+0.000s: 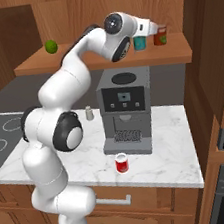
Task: Pick the cans from the counter and place them in their designated side in the cabinet.
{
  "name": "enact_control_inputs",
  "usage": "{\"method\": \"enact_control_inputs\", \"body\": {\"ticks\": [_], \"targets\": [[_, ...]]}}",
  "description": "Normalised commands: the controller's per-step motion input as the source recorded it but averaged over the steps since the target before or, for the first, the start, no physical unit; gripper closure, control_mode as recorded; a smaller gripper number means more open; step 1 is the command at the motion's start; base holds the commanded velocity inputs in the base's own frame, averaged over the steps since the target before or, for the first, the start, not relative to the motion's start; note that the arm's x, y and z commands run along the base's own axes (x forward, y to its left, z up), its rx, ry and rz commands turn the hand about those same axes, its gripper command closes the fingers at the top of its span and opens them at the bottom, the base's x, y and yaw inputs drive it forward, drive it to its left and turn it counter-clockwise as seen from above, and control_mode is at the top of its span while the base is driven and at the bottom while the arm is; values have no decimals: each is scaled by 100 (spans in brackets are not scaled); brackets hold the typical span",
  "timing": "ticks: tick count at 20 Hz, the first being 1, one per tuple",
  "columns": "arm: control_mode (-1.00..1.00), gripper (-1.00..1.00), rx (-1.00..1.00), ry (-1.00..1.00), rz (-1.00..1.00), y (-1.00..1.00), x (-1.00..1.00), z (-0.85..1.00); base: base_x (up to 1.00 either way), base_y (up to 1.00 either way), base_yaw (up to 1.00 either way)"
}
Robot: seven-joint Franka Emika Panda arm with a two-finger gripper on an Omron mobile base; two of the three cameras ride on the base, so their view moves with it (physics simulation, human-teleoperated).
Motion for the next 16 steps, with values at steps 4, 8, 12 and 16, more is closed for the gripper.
{"method": "enact_control_inputs", "body": {"ticks": [4,8,12,16], "targets": [[-100,-100,0,-17,4,0,-27,23,0,0,0],[-100,-100,0,-13,4,0,-38,31,0,0,0],[-100,-100,0,-11,4,0,-48,29,0,0,0],[-100,-100,0,-8,3,1,-56,25,0,0,0]]}}
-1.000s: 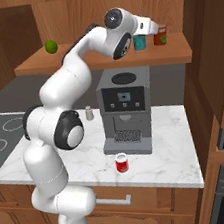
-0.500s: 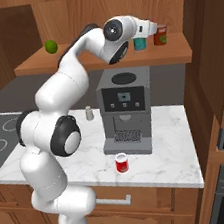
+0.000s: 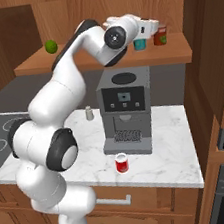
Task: Pick the cans from the counter and place them in their designated side in the cabinet.
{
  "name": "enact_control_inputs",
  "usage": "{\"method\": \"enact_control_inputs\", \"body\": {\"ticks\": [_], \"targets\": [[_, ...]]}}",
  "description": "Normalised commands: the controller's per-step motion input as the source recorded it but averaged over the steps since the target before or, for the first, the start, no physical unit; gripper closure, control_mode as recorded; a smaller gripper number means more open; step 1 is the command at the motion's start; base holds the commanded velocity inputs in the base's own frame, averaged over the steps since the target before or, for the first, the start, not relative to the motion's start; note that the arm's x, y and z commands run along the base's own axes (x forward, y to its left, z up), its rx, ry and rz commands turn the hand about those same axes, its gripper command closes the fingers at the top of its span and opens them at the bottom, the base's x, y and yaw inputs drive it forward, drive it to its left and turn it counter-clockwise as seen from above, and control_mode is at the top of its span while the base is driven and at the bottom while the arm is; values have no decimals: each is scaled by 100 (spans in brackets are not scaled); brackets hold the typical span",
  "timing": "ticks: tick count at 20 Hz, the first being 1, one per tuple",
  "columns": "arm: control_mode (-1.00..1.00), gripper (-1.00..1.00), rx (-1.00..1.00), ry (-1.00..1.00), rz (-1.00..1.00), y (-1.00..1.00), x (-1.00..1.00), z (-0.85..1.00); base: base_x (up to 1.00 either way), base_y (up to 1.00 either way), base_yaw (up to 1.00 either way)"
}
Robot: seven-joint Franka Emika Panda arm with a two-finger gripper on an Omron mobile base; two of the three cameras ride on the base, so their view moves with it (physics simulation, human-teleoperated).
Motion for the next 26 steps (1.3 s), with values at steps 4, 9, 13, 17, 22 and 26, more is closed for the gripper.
{"method": "enact_control_inputs", "body": {"ticks": [4,9,13,17,22,26], "targets": [[-100,-100,0,-3,3,8,-59,23,0,0,0],[-100,-100,-1,0,3,16,-64,21,0,0,0],[-100,-100,-2,0,4,28,-67,17,0,0,0],[-100,-100,-5,0,4,38,-70,11,0,0,0],[-100,-100,-6,0,5,41,-71,8,0,0,0],[-100,-100,-8,0,5,42,-71,2,0,0,0]]}}
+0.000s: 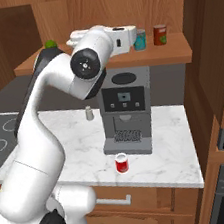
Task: Pick the cans from the counter and place them in their designated side in the cabinet.
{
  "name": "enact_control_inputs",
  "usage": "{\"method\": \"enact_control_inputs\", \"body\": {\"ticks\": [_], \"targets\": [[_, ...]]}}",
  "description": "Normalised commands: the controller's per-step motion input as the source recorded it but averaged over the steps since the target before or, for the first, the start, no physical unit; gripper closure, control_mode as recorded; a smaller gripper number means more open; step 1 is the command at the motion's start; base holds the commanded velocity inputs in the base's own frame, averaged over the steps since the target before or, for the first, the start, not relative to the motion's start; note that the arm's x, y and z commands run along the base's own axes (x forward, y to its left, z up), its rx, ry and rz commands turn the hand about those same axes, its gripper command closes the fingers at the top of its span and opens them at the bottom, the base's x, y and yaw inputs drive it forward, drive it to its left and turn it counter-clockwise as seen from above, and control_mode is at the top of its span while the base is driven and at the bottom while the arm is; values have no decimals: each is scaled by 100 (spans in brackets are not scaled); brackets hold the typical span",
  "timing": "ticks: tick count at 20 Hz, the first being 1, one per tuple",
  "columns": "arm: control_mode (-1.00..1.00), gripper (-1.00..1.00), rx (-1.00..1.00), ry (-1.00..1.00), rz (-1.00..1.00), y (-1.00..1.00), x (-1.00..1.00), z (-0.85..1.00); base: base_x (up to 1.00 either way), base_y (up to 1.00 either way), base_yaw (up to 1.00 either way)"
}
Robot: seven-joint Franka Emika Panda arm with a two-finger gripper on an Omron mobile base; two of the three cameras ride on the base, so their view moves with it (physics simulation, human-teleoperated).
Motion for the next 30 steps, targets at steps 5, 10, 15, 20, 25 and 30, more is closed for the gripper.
{"method": "enact_control_inputs", "body": {"ticks": [5,10,15,20,25,30], "targets": [[-100,-100,-11,0,7,42,-77,-6,0,0,0],[-100,-100,-12,0,9,48,-68,-18,0,0,0],[-100,-100,-4,0,5,45,-43,-14,0,0,0],[-100,-100,5,0,-2,-3,-45,-3,0,0,0],[-100,-100,0,21,-7,8,-8,0,0,0,0],[-100,-100,0,31,-4,0,-8,2,0,0,0]]}}
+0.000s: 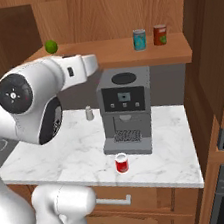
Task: Pick the cans from the counter and place them in their designated side in the cabinet.
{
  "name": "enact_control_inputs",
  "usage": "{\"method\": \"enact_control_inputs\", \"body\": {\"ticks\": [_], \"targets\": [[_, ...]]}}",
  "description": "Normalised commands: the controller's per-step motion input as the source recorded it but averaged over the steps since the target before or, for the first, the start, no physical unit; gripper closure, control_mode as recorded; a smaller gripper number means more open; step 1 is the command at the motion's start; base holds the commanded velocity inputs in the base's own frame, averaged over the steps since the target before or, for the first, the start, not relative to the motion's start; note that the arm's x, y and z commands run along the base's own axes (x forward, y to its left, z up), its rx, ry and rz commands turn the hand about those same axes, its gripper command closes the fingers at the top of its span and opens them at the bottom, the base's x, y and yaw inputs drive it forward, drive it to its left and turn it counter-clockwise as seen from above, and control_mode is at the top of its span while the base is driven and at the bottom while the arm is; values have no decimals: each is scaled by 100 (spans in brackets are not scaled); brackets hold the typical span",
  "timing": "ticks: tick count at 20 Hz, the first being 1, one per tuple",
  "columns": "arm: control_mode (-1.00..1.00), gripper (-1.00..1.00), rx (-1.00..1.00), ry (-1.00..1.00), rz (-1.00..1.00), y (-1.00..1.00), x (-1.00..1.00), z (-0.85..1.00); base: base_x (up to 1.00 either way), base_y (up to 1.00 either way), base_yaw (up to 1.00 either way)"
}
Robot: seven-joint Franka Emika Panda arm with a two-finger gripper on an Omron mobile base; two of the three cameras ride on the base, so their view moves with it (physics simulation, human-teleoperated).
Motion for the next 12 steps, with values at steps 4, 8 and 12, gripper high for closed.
{"method": "enact_control_inputs", "body": {"ticks": [4,8,12], "targets": [[-100,-100,0,27,-1,-7,-24,1,0,0,0],[-100,-100,0,18,-2,-5,-34,-2,0,0,0],[-100,-100,0,9,-5,-1,-45,-14,0,0,0]]}}
